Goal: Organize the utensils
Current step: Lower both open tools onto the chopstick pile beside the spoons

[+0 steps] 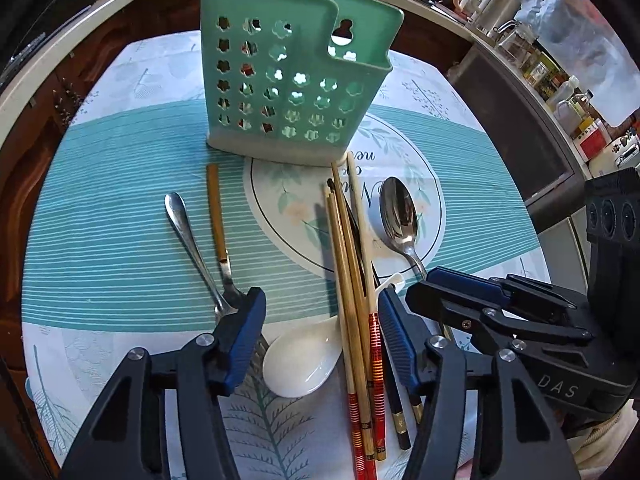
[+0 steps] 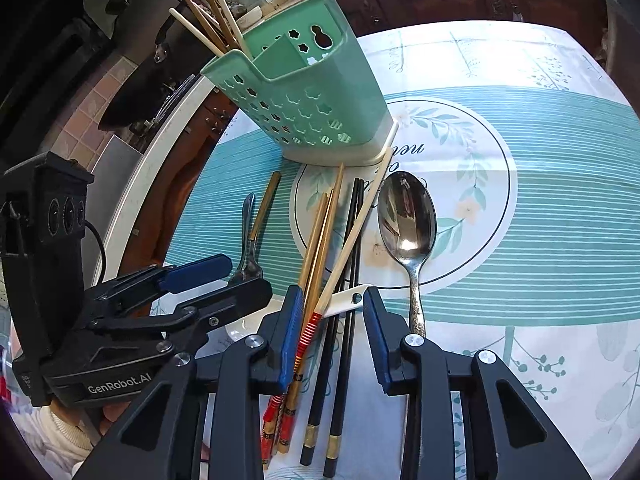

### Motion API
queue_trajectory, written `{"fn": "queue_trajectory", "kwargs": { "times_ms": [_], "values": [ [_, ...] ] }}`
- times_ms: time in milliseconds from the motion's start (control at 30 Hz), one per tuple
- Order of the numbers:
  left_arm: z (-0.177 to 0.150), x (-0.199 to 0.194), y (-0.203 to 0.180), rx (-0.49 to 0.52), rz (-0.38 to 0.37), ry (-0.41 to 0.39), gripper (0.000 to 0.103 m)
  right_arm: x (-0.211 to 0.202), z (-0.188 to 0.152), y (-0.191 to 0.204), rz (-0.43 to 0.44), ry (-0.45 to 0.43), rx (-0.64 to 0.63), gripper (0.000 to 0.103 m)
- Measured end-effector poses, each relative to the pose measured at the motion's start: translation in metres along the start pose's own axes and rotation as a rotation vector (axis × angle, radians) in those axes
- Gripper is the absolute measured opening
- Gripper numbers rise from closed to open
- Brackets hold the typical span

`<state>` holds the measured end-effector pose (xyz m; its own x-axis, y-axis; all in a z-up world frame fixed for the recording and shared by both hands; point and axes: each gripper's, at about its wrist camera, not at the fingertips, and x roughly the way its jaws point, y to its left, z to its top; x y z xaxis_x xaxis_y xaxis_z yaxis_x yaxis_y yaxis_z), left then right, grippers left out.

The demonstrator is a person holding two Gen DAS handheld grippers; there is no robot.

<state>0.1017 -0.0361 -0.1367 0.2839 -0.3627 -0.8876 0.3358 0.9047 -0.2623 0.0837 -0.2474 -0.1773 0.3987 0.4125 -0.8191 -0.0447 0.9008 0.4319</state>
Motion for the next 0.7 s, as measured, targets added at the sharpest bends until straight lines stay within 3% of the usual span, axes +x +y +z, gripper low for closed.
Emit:
{"fn": "queue_trajectory", "kwargs": {
  "times_ms": [433, 700],
  "values": [
    [0.003, 0.032, 0.007, -0.044, -0.129, 0.104, 0.034, 0.013, 0.002, -0.006, 0.053, 0.009, 0.026, 0.026],
    [0.009, 0.053, 0.008, -0.061, -0.194, 0.154, 0.033, 0.015, 0.001, -0.014, 0.081, 0.006, 0.057, 0.026]
  ]
}}
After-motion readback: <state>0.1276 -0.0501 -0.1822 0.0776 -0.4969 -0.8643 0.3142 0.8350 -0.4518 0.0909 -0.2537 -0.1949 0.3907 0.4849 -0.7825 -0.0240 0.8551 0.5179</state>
